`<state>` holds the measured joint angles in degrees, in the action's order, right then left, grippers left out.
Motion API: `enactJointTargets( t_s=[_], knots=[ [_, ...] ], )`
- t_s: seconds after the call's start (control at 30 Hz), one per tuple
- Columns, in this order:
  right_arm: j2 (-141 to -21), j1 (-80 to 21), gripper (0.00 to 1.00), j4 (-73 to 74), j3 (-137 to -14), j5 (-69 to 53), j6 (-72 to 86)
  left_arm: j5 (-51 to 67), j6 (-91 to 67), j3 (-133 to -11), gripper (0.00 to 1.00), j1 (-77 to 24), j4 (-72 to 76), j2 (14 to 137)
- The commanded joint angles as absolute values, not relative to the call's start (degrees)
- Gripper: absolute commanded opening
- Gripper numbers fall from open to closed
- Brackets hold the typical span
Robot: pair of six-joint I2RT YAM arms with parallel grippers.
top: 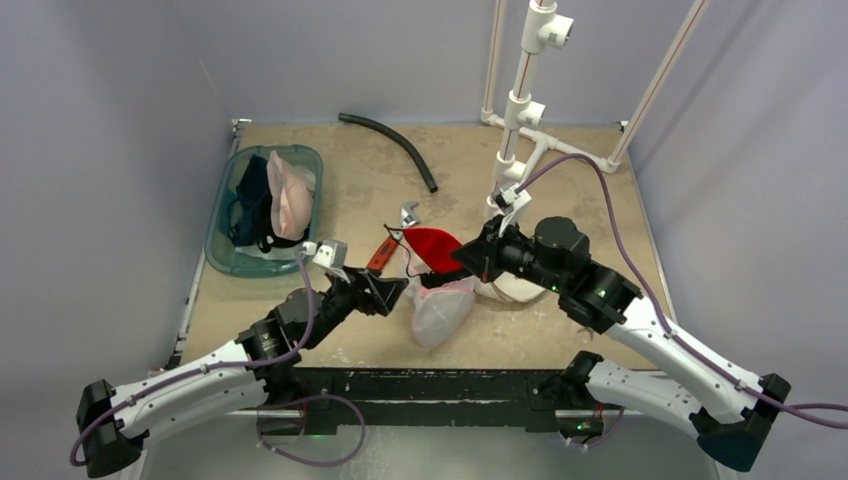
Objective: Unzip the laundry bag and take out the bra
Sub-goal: Pick up the bra from the laundry bag.
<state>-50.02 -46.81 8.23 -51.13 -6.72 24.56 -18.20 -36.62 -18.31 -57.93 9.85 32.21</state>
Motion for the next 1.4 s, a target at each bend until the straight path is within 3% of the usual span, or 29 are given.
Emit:
enactJointTargets(
  t_s=[0.0, 0.27, 0.53, 0.93, 1.17, 1.27, 1.37],
  knots=[
    [-48.5, -46.6, 0.0, 12.9, -55.9, -7.7, 20.8, -24.1, -35.0, -22.8, 0.76, -58.1, 5.1, 30.2],
    [-47.6, -46.6, 0.0, 14.4, -63.4, -11.5, 20.3, -12.8, -23.6, -27.7, 0.79, -58.2, 9.2, 26.3],
    [-46.3, -46.5, 0.0, 11.5, -62.2, -14.1, 23.0, 8.3, -22.0, -25.0, 0.82, -58.2, 22.6, 34.8],
    [-45.2, -46.6, 0.0, 6.9, -59.0, -18.5, 26.7, 12.8, -21.1, -24.4, 0.84, -58.2, 33.0, 47.2],
    [-44.9, -46.5, 0.0, 4.3, -56.1, -18.6, 28.3, 14.2, -23.0, -25.2, 0.68, -58.2, 39.7, 53.0],
    [-44.7, -46.5, 0.0, 3.3, -55.2, -18.4, 29.0, 14.3, -23.9, -24.8, 0.66, -58.2, 42.2, 55.1],
    [-44.4, -46.5, 0.0, 2.2, -54.5, -18.5, 29.4, 14.3, -24.7, -24.3, 0.46, -58.2, 44.2, 56.6]
  ],
)
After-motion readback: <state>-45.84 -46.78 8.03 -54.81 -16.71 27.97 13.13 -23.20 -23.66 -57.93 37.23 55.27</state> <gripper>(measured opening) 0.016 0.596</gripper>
